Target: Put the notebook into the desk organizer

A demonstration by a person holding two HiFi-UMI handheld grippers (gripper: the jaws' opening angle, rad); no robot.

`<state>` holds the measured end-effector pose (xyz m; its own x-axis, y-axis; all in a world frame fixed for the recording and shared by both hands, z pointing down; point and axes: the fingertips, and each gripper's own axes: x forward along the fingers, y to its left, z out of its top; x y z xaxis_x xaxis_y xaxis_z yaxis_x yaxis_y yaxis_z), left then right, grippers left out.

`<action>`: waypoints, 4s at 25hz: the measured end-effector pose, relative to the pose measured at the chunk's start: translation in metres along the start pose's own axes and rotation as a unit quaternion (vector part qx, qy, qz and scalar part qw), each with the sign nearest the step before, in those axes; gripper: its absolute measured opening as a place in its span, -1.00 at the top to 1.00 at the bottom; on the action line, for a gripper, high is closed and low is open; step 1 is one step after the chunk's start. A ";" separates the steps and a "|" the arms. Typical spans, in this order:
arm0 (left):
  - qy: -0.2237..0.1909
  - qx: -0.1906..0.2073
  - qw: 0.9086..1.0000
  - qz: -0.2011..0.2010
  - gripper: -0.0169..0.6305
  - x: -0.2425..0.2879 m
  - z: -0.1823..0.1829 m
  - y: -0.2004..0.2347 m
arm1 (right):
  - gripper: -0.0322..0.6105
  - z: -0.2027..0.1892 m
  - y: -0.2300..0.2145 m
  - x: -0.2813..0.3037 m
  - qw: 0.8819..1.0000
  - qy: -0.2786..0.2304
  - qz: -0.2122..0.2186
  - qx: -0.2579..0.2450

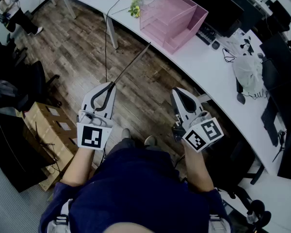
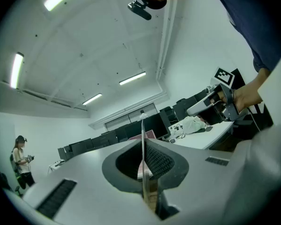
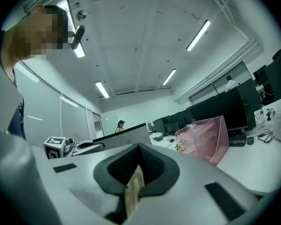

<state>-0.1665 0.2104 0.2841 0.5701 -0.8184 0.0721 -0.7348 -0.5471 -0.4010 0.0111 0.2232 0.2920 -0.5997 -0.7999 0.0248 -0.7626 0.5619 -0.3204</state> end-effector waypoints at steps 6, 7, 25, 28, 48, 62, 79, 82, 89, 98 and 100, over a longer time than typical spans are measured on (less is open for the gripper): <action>0.001 -0.009 1.000 0.001 0.84 -0.001 0.000 -0.003 | 0.89 0.000 0.000 -0.003 1.000 0.000 -0.001 -0.001; 0.001 -0.009 1.000 0.001 0.84 -0.001 0.001 -0.003 | 0.89 0.001 0.000 -0.003 1.000 0.000 -0.001 -0.001; -0.001 -0.004 1.000 0.000 0.84 0.004 0.006 -0.016 | 0.89 0.000 -0.009 -0.011 1.000 -0.005 -0.004 0.000; 0.001 -0.001 1.000 0.001 0.84 0.004 0.007 -0.018 | 0.89 0.000 -0.011 -0.014 1.000 -0.006 -0.003 0.001; 0.016 0.000 0.999 0.033 0.84 0.014 0.021 -0.063 | 0.89 0.005 -0.043 -0.050 1.000 0.002 0.029 0.001; 0.019 -0.004 0.999 0.049 0.85 0.043 0.023 -0.066 | 0.89 0.010 -0.075 -0.046 0.999 0.001 0.041 0.006; 0.018 -0.008 0.999 0.046 0.84 0.098 0.000 -0.035 | 0.89 0.012 -0.114 0.005 0.999 0.007 0.038 0.009; 0.017 -0.006 0.999 0.042 0.84 0.110 -0.006 -0.024 | 0.89 0.011 -0.121 0.019 0.999 0.009 0.035 0.011; 0.017 -0.008 0.999 0.033 0.84 0.139 -0.020 0.002 | 0.89 0.011 -0.136 0.057 0.999 0.014 0.028 0.015; 0.017 -0.017 1.000 0.019 0.84 0.178 -0.041 0.045 | 0.89 0.016 -0.153 0.111 1.000 0.021 0.014 0.019; 0.017 -0.019 1.000 0.015 0.84 0.187 -0.046 0.055 | 0.89 0.015 -0.157 0.122 0.999 0.023 0.009 0.020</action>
<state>-0.1175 0.0190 0.3174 0.5346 -0.8400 0.0925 -0.7654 -0.5277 -0.3684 0.0613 0.0337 0.3308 -0.6245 -0.7786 0.0619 -0.7418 0.5665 -0.3590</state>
